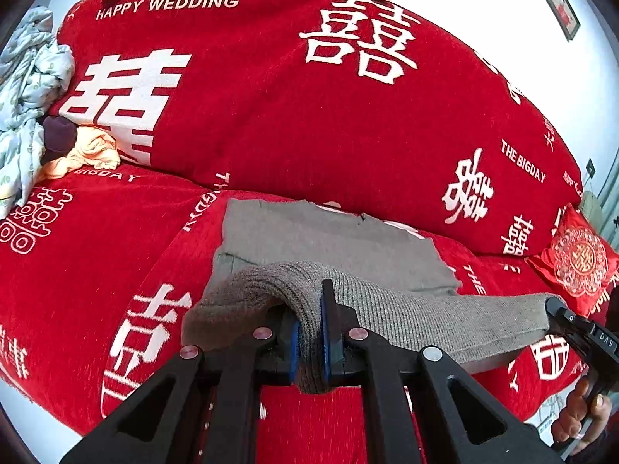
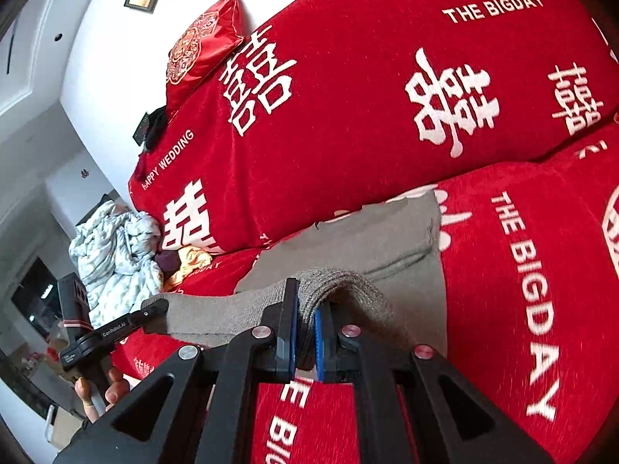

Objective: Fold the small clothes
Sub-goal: 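Lift the held edge and fold the sweater over onto itself with both grippers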

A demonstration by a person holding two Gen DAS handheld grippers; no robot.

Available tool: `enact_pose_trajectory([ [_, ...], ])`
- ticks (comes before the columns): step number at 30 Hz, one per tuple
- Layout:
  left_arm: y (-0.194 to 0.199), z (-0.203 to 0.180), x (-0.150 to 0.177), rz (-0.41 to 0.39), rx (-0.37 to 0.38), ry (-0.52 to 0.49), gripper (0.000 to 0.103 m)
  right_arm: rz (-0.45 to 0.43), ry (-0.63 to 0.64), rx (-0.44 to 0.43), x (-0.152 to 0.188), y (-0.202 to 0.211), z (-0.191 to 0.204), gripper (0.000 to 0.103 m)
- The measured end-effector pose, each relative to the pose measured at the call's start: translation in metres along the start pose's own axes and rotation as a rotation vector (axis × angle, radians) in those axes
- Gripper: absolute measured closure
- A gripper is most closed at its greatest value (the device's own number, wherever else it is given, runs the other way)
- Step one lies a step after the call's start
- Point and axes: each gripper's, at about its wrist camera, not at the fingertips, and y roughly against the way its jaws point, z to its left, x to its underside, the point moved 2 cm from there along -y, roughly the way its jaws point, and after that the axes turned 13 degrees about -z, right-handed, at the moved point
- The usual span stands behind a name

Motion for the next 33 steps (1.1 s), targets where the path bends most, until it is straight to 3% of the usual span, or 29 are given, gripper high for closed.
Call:
enact_pose_trajectory([
  [17,-0.070,-0.010,-0.056,0.042,-0.044,-0.021,0.093,0.009,0.008,0.053,-0.065,-0.079,-0.004,0.096],
  [27,-0.154,-0.012,-0.066,0.151,-0.093,-0.040,0.093,0.081,0.009,0.142,-0.079,-0.154,-0.034,0.096],
  [33,-0.209,0.001,-0.058,0.230,-0.114,0.001,0.093,0.149,-0.046,0.198,-0.075,-0.200,-0.064,0.096],
])
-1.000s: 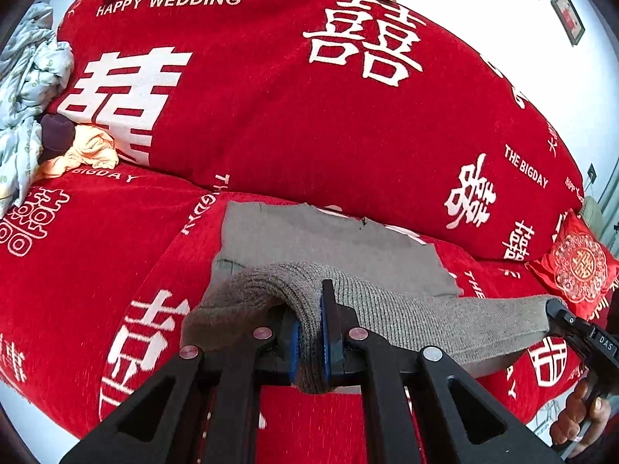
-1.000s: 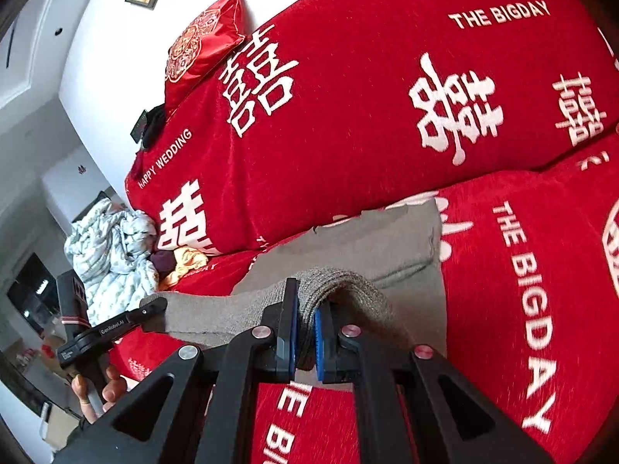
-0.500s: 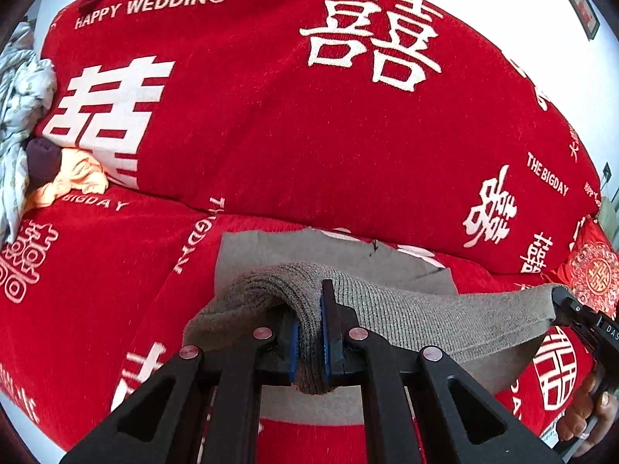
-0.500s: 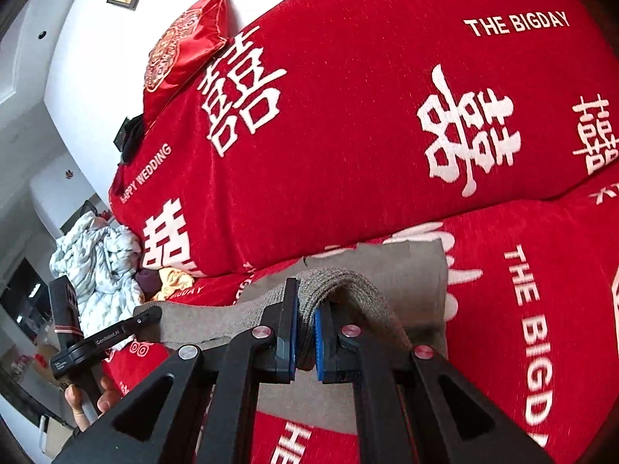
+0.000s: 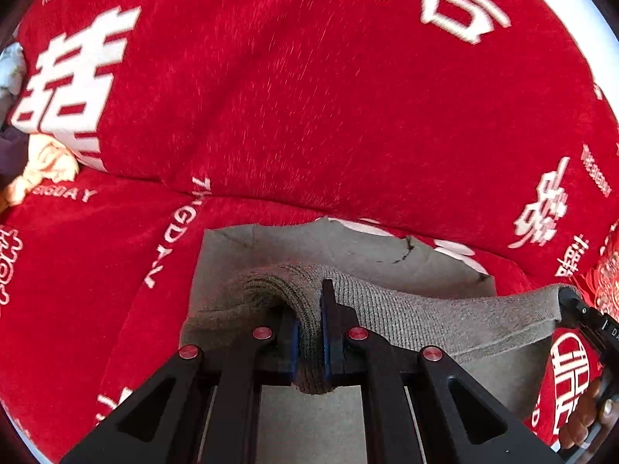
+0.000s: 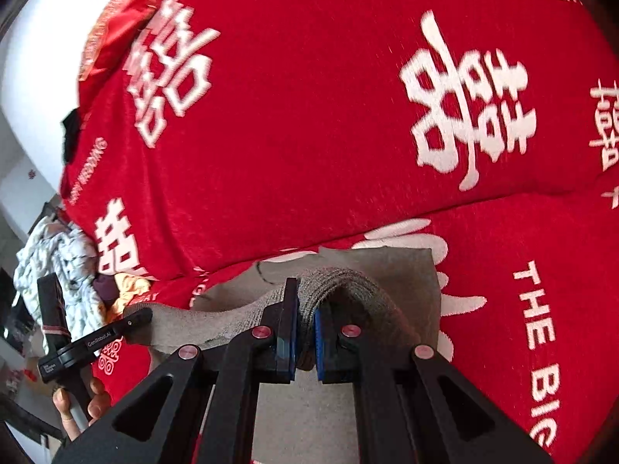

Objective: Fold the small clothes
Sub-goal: 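Lift the held edge and fold the sweater over onto itself with both grippers, then lower the folded edge onto the sweater and open both grippers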

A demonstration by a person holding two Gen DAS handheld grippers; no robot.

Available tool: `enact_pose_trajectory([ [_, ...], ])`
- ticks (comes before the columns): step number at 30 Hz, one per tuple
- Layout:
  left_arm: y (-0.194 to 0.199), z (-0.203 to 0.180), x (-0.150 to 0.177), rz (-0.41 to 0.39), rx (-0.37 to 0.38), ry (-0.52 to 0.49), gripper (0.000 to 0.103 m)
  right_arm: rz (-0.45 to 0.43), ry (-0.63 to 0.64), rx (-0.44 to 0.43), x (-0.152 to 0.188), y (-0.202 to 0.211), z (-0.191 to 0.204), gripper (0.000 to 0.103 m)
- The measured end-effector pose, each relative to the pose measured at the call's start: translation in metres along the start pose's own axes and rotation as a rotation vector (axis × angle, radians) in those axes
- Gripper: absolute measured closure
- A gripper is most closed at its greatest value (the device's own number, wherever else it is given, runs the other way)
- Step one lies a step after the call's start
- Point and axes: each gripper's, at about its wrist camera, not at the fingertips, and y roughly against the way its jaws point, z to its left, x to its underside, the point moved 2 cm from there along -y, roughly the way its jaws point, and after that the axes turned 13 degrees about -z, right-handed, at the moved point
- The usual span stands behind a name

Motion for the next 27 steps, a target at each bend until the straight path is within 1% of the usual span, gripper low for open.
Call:
enact_pose_trajectory([
  [3,-0.025,0.004,-0.001,0.033,-0.014,0.018,0.093,0.034,-0.021,0.022,0.002,-0.026,-0.011,0.096],
  [8,-0.057,0.008,-0.006,0.070,-0.019,0.049,0.093,0.063,-0.036,0.057,0.002,-0.060,-0.022,0.096],
  [12,-0.078,0.004,-0.010,0.078,-0.026,0.037,0.093,0.080,-0.053,0.079,0.000,-0.084,-0.033,0.096],
  [14,-0.090,0.004,-0.009,0.088,-0.035,0.029,0.093,0.089,-0.062,0.087,0.000,-0.093,-0.036,0.096],
  [19,-0.117,0.011,-0.006,0.129,-0.032,0.059,0.093,0.112,-0.075,0.116,0.004,-0.117,-0.046,0.096],
  [23,-0.132,0.016,-0.002,0.161,-0.031,0.060,0.093,0.124,-0.087,0.139,0.007,-0.131,-0.052,0.096],
  [25,-0.139,0.021,0.000,0.188,-0.025,0.078,0.093,0.133,-0.108,0.148,0.010,-0.139,-0.056,0.096],
  [26,-0.144,0.025,0.001,0.215,-0.017,0.105,0.090,0.140,-0.120,0.152,0.011,-0.142,-0.058,0.096],
  [27,-0.148,0.029,0.003,0.244,-0.004,0.132,0.077,0.150,-0.130,0.153,0.012,-0.145,-0.060,0.093],
])
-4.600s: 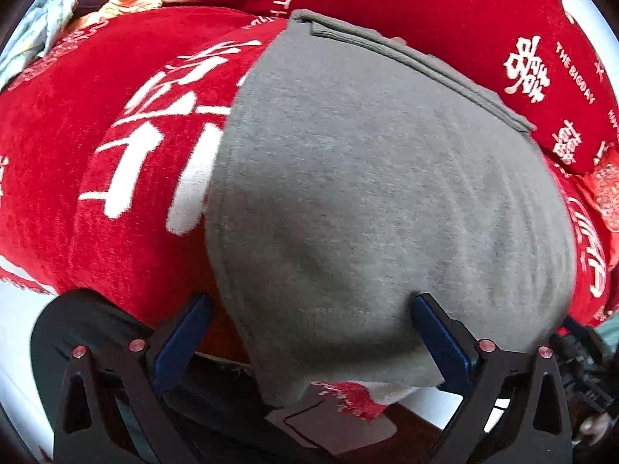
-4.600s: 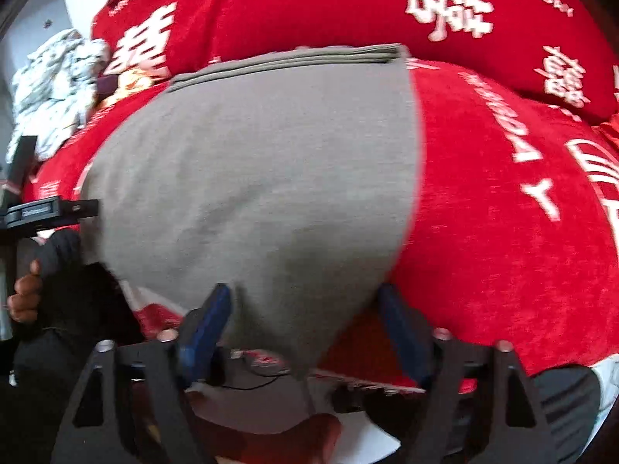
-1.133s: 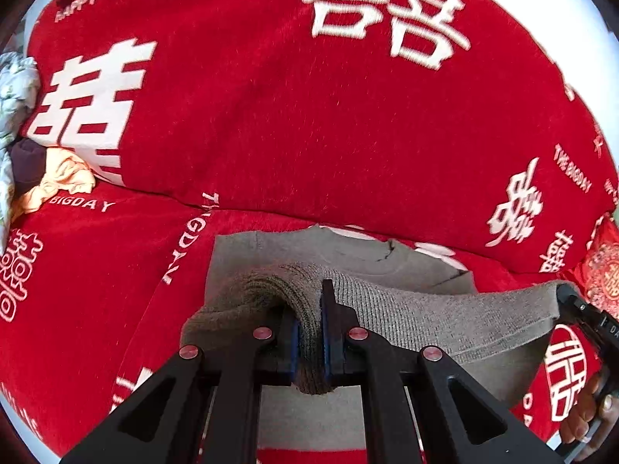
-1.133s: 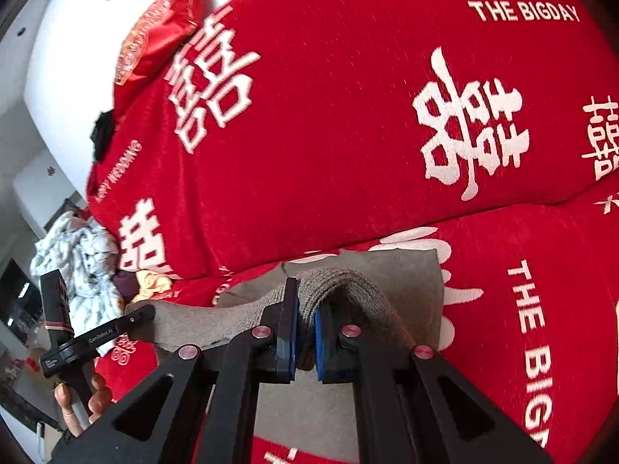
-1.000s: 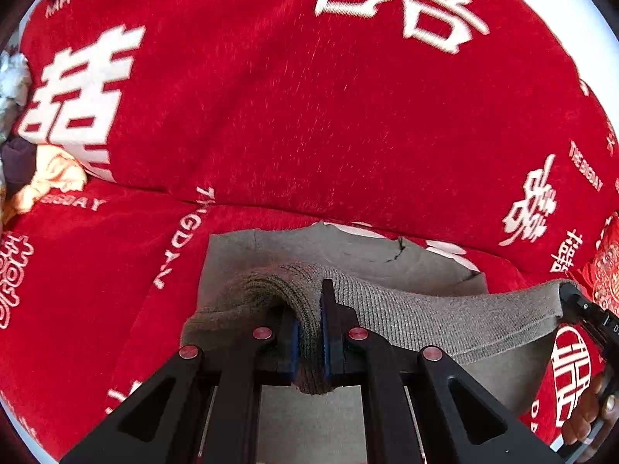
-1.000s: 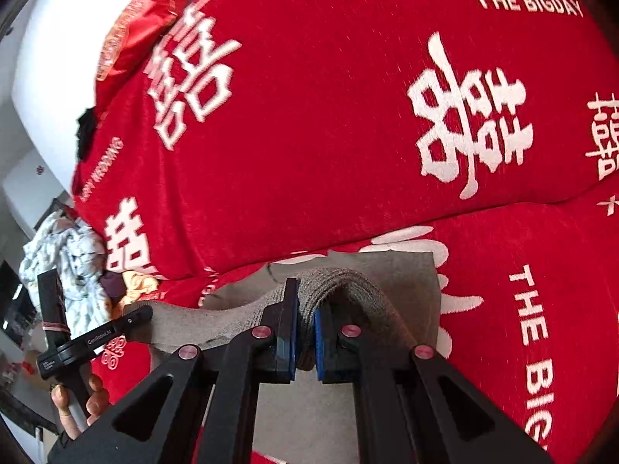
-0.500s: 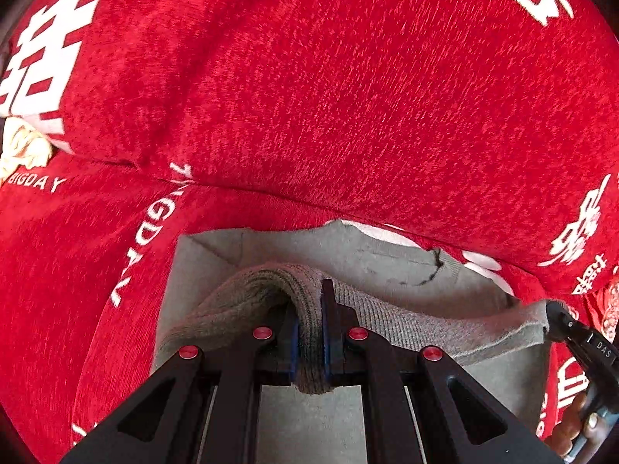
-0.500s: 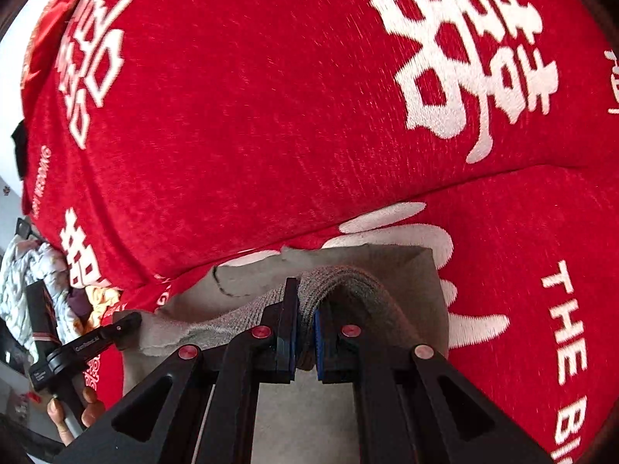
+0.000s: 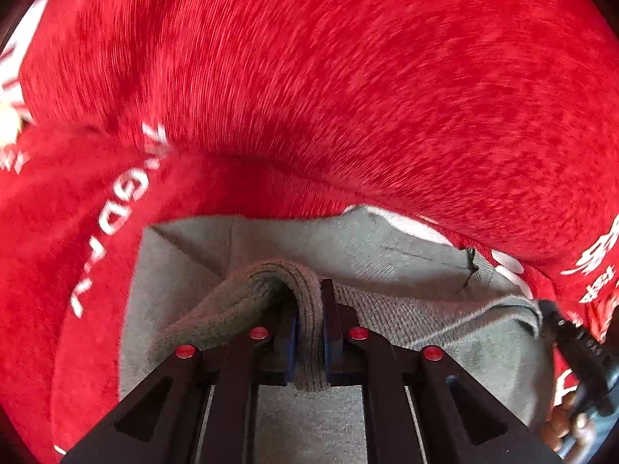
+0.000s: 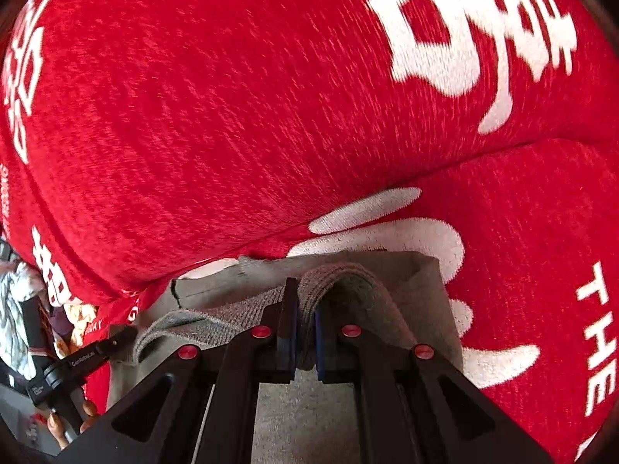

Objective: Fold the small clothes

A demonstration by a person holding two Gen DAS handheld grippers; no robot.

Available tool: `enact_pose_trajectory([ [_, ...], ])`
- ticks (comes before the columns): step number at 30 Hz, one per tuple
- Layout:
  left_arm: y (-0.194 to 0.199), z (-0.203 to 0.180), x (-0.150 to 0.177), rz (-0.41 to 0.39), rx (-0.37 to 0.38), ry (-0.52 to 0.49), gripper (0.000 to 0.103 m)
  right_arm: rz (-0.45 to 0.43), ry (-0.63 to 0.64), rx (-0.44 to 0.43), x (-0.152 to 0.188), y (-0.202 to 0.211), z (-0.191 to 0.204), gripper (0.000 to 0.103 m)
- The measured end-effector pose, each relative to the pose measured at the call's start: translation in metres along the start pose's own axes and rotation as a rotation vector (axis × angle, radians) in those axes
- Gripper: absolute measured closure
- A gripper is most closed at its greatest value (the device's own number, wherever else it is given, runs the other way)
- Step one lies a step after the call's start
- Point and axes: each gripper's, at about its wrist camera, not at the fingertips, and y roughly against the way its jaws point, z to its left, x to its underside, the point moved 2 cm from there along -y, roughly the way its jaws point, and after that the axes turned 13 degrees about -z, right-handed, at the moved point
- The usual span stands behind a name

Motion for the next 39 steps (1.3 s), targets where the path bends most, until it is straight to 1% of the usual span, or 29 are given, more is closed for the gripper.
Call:
enact_pose_trajectory([
  [1,-0.003,0.004,-0.001,0.021,0.022,0.025,0.066,0.013,-0.012,-0.001,0.000,-0.003,-0.002,0.093],
  [2,-0.003,0.009,-0.002,0.026,0.055,0.059,0.045,0.026,-0.028,-0.004,0.000,-0.005,-0.004,0.092],
  [3,0.001,0.014,-0.004,0.007,0.086,0.094,0.032,0.043,-0.047,-0.007,-0.001,-0.007,-0.006,0.092],
  [4,0.005,0.017,-0.006,-0.010,0.086,0.112,0.025,0.048,-0.057,-0.010,-0.001,-0.007,-0.008,0.092],
  [5,0.011,0.021,-0.008,-0.029,0.076,0.127,0.010,0.051,-0.064,-0.014,-0.003,-0.006,-0.009,0.090],
  [6,0.019,0.026,-0.012,-0.059,0.083,0.148,0.004,0.050,-0.066,-0.019,-0.005,-0.003,-0.010,0.088],
  [7,0.026,0.029,-0.014,-0.082,0.092,0.158,0.004,0.043,-0.064,-0.018,-0.007,0.001,-0.011,0.086],
  [8,0.034,0.032,-0.016,-0.101,0.097,0.163,0.004,0.026,-0.055,-0.004,-0.009,0.008,-0.011,0.078],
  [9,0.040,0.034,-0.017,-0.114,0.098,0.163,0.004,0.001,-0.041,0.008,-0.012,0.016,-0.011,0.063],
  [10,0.048,0.035,-0.018,-0.129,0.094,0.153,0.004,-0.026,-0.027,0.018,-0.014,0.023,-0.011,0.053],
  [11,0.054,0.034,-0.017,-0.144,0.081,0.127,0.004,-0.076,-0.002,0.038,-0.016,0.036,-0.009,0.038],
  [12,0.060,0.029,-0.014,-0.160,0.063,0.081,0.004,-0.109,0.018,0.049,-0.017,0.043,-0.006,0.033],
  [13,0.062,0.023,-0.011,-0.168,0.055,0.041,0.004,-0.152,0.064,0.051,-0.016,0.053,0.000,0.033],
  [15,0.060,0.000,0.001,-0.172,0.023,-0.084,0.004,-0.154,0.147,0.053,-0.011,0.054,0.014,0.033],
  [17,0.054,-0.020,0.010,-0.179,-0.033,-0.186,0.004,-0.090,0.270,0.059,0.002,0.041,0.037,0.033],
  [19,0.042,-0.038,0.018,-0.176,-0.081,-0.271,0.004,-0.036,0.383,0.088,0.015,0.026,0.054,0.033],
  [21,0.030,-0.046,0.022,-0.157,-0.104,-0.312,0.004,-0.003,0.475,0.127,0.027,0.009,0.064,0.033],
  [23,0.017,-0.046,0.026,-0.141,-0.144,-0.329,0.004,0.019,0.515,0.167,0.033,-0.007,0.064,0.033],
  [26,0.003,-0.029,0.028,-0.105,-0.194,-0.304,0.004,0.051,0.488,0.238,0.034,-0.022,0.043,0.033],
  [27,0.001,-0.021,0.030,-0.094,-0.202,-0.289,0.004,0.042,0.473,0.245,0.033,-0.019,0.028,0.034],
  [28,-0.003,-0.010,0.031,-0.076,-0.196,-0.261,0.004,0.023,0.471,0.250,0.033,-0.018,0.023,0.034],
  [30,-0.001,-0.002,0.031,-0.085,-0.164,-0.226,0.004,0.005,0.446,0.275,0.031,-0.015,0.012,0.033],
  [32,-0.002,-0.003,0.031,-0.078,-0.179,-0.241,0.004,0.013,0.413,0.269,0.029,-0.015,0.006,0.033],
  [34,0.004,-0.010,0.033,-0.091,-0.229,-0.285,0.004,0.009,0.430,0.302,0.029,-0.009,0.008,0.033],
  [35,0.011,-0.012,0.035,-0.107,-0.254,-0.300,0.004,-0.012,0.445,0.325,0.029,0.000,0.011,0.033],
  [36,0.021,-0.015,0.038,-0.133,-0.270,-0.316,0.004,-0.041,0.461,0.324,0.030,0.012,0.014,0.033],
  [37,0.032,-0.019,0.042,-0.151,-0.262,-0.330,0.004,-0.073,0.471,0.276,0.034,0.030,0.021,0.033],
  [38,0.045,-0.021,0.048,-0.166,-0.237,-0.330,0.004,-0.080,0.468,0.242,0.039,0.040,0.024,0.032],
  [39,0.057,-0.024,0.055,-0.181,-0.202,-0.317,0.004,-0.082,0.460,0.186,0.049,0.053,0.030,0.032],
])
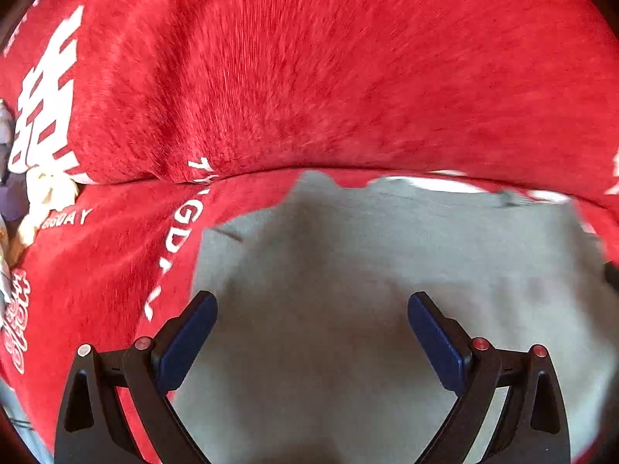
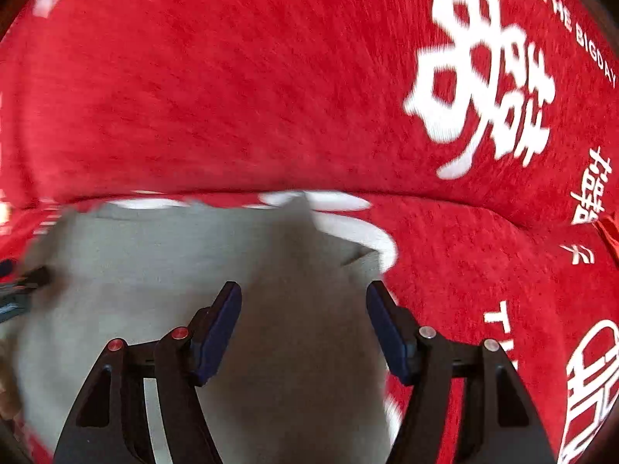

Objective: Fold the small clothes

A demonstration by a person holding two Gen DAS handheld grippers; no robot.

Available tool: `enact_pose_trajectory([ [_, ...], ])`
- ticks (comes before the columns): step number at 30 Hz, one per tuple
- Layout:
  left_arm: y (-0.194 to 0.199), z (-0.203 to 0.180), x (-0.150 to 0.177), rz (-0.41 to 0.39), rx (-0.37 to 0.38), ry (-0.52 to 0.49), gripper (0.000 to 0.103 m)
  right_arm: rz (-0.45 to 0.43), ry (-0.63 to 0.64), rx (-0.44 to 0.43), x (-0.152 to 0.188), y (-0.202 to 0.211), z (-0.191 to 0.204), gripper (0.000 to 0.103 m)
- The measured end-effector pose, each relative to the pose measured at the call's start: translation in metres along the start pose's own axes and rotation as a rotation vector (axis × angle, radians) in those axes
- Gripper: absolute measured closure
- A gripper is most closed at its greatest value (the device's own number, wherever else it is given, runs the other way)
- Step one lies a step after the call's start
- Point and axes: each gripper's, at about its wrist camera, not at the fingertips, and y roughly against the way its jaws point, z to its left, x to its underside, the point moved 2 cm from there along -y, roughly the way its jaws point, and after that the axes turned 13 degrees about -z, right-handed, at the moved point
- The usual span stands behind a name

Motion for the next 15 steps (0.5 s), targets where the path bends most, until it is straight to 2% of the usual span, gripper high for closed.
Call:
enact_pose_trajectory([
  [2,0.025,-0.012,0.012,-0.020,0.083,0.016,0.004,0.007,0.010,-0.068,0.013,0.014,0.015,0.032],
  [3,0.033,-0.019,0.017,-0.028,0.092,0.005,0.004,0.021,0.037,-0.088,0.022,0.019,0.028,0.032],
  [5,0.044,-0.032,0.030,-0.055,0.077,-0.034,0.004,0.027,0.100,-0.090,0.037,0.025,0.045,0.032],
  [8,0.041,-0.035,0.052,-0.026,0.039,-0.069,0.004,0.016,0.195,-0.057,0.056,0.030,0.068,0.032],
  [9,0.037,-0.029,0.059,-0.016,0.009,-0.082,0.003,0.011,0.210,-0.039,0.059,0.034,0.067,0.032],
  [10,0.036,-0.021,0.064,-0.016,0.013,-0.064,0.000,0.008,0.198,-0.033,0.058,0.035,0.057,0.032],
  [15,0.044,0.019,0.072,-0.004,0.040,0.036,0.000,0.018,0.050,-0.077,0.056,0.052,0.004,0.032],
])
